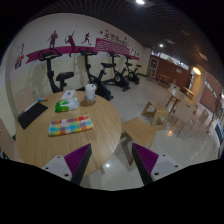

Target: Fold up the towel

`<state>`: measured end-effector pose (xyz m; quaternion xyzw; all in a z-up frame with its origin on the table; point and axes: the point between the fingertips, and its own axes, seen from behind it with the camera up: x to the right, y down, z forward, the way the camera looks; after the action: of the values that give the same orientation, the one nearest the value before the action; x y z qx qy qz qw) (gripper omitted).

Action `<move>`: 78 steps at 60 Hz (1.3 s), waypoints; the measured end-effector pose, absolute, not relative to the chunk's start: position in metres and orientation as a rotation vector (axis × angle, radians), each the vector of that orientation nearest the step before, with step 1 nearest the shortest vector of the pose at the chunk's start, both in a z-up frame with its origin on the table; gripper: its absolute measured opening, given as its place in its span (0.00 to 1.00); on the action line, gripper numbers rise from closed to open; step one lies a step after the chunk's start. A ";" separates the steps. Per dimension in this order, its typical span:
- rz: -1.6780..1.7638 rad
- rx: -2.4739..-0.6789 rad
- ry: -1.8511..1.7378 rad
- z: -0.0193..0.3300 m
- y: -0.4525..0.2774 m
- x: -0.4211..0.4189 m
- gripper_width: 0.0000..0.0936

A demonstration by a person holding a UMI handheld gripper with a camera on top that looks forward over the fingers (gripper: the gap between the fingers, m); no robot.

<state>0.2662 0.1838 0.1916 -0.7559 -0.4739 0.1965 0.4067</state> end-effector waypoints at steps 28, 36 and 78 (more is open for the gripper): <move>0.636 -1.733 -1.482 0.181 0.060 0.192 0.91; 0.712 -1.675 -1.575 0.174 -0.002 0.165 0.91; 0.704 -1.689 -1.597 0.041 -0.065 -0.058 0.92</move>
<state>-0.0579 -0.0645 0.0405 -0.6517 -0.6162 0.2718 0.3489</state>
